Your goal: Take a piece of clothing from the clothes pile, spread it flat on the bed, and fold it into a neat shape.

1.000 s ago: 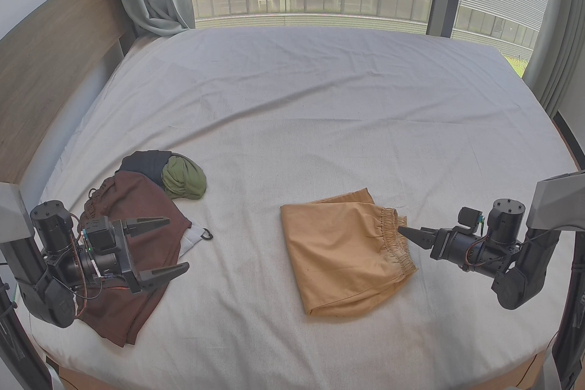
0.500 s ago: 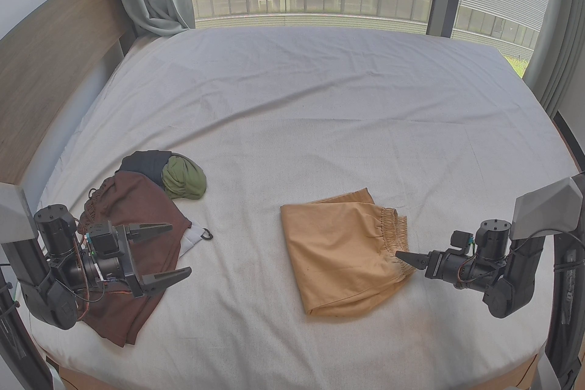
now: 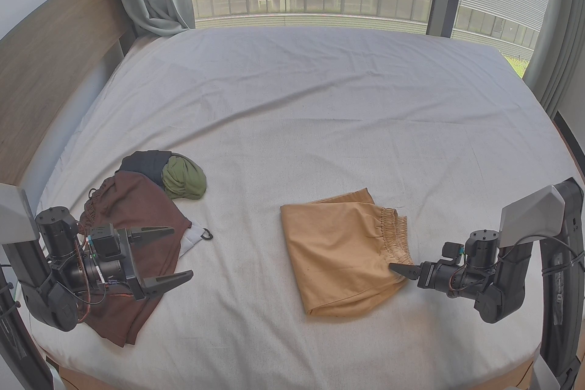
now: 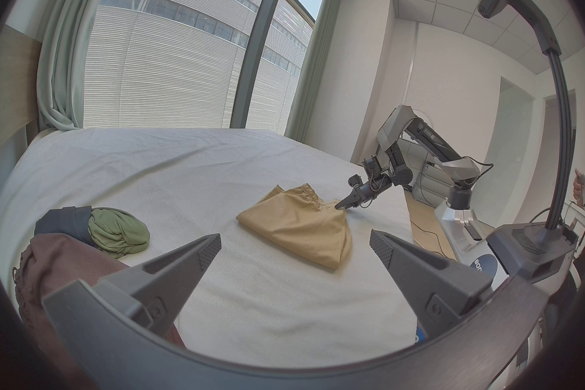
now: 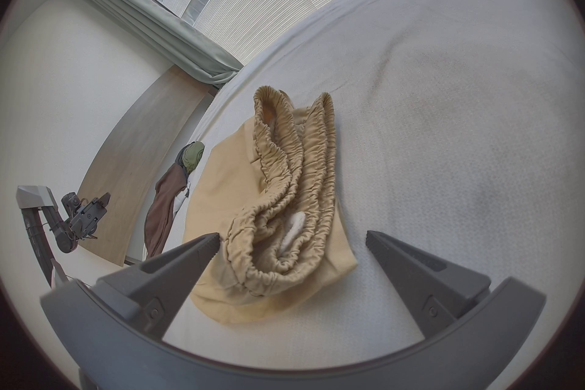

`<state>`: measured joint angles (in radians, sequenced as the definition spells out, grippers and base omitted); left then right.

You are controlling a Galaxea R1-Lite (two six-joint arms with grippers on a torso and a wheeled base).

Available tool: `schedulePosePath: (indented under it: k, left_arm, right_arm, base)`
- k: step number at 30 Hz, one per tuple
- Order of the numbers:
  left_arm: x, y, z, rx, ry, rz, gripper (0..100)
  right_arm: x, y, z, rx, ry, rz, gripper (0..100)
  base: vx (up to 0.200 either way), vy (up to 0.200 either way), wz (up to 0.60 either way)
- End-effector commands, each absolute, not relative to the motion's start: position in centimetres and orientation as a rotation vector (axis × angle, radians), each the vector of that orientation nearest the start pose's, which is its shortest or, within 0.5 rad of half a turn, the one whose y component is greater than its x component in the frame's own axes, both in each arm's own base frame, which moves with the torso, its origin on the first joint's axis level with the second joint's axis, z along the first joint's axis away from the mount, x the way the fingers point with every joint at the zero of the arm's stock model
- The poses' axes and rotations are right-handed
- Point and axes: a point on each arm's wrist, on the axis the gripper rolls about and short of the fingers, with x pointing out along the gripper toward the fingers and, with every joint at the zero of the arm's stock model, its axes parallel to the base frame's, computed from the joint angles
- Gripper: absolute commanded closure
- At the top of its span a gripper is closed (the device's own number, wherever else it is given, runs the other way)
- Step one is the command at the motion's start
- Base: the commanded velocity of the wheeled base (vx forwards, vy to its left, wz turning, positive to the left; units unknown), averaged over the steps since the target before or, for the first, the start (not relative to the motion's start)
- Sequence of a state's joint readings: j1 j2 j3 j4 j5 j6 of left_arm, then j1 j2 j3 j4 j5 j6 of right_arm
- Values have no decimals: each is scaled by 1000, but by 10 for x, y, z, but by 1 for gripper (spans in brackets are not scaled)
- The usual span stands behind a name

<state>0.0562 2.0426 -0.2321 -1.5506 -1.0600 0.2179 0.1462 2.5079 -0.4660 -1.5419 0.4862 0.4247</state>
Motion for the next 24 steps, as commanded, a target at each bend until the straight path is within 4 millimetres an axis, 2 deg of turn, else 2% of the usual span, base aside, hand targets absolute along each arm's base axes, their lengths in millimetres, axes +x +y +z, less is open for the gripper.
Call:
schedulePosePath:
  k: [1, 15, 24]
  left_arm:
    - [258, -5, 54, 50, 128, -1014, 0]
    - [257, -4, 54, 52, 128, -1010, 0]
    - [257, -4, 54, 53, 126, -1012, 0]
  right_arm:
    - [312, 61, -67, 488, 646, 513, 0]
    - [319, 81, -67, 467, 619, 546, 0]
    - [319, 83, -67, 466, 621, 550, 0]
  base:
    - [0, 0, 0]
    - [0, 0, 0]
    - [0, 0, 0]
